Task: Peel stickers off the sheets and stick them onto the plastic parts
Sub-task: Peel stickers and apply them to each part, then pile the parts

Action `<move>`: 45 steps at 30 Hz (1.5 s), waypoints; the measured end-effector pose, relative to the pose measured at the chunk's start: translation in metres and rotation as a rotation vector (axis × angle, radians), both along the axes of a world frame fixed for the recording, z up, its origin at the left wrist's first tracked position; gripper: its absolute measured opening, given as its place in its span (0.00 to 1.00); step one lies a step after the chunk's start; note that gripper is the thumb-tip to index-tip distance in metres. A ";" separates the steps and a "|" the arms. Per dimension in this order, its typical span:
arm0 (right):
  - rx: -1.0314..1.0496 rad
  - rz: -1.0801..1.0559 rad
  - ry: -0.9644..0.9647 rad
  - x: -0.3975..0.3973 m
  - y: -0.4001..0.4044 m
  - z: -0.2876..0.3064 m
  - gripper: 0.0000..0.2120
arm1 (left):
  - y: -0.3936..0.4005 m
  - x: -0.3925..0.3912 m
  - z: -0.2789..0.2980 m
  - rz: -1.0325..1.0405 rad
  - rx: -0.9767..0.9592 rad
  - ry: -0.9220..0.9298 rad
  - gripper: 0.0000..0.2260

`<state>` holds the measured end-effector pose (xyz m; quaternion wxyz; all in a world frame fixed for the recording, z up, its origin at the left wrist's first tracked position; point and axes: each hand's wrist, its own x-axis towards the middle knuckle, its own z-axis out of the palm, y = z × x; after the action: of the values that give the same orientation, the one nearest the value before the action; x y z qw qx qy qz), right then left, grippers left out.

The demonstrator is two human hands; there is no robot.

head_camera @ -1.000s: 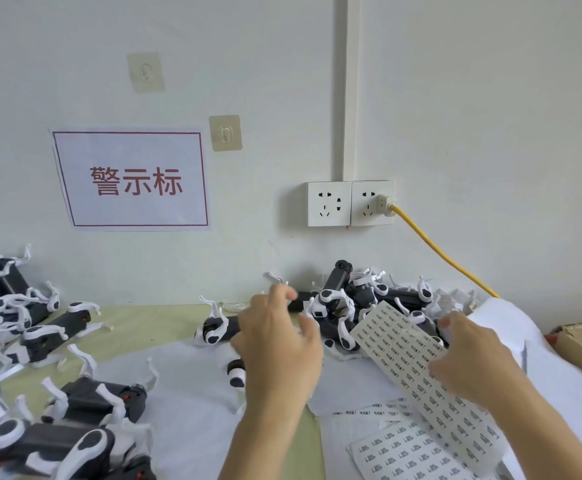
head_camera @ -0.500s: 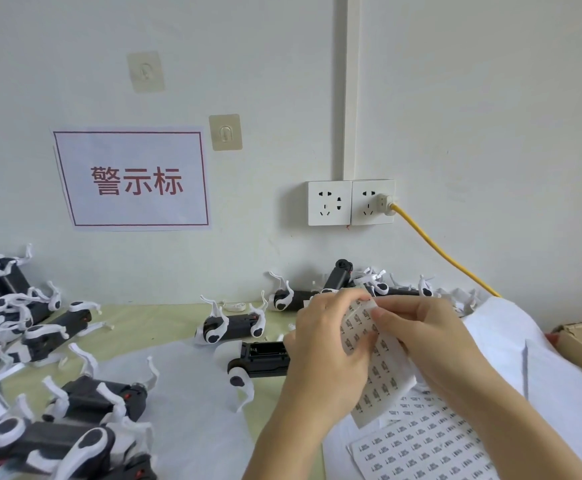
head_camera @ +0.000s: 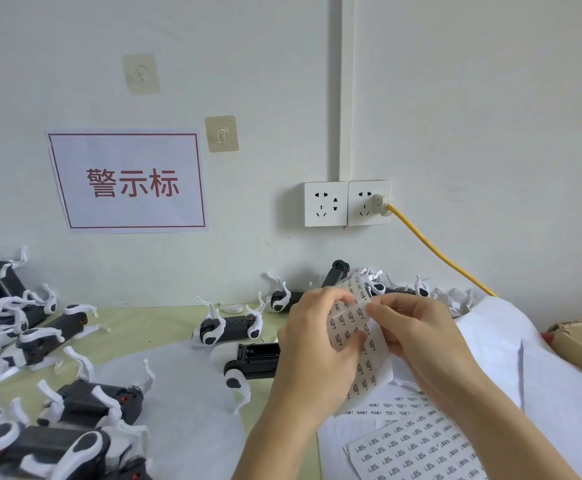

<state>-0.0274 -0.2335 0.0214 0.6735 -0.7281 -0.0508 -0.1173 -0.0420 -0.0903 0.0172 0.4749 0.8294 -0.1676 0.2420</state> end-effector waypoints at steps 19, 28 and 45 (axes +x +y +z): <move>0.095 0.236 0.014 0.003 0.004 -0.006 0.10 | 0.009 0.012 -0.004 0.137 -0.274 -0.092 0.08; 0.107 0.148 -0.011 -0.002 0.007 -0.001 0.09 | 0.007 0.012 -0.004 0.054 -0.091 -0.147 0.05; -0.069 0.051 -0.045 0.000 0.016 -0.007 0.11 | 0.006 0.009 -0.003 0.159 0.035 -0.242 0.01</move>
<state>-0.0276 -0.2177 0.0146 0.6494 -0.7465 -0.0885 -0.1148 -0.0332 -0.0839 0.0143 0.4161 0.8128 -0.1615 0.3743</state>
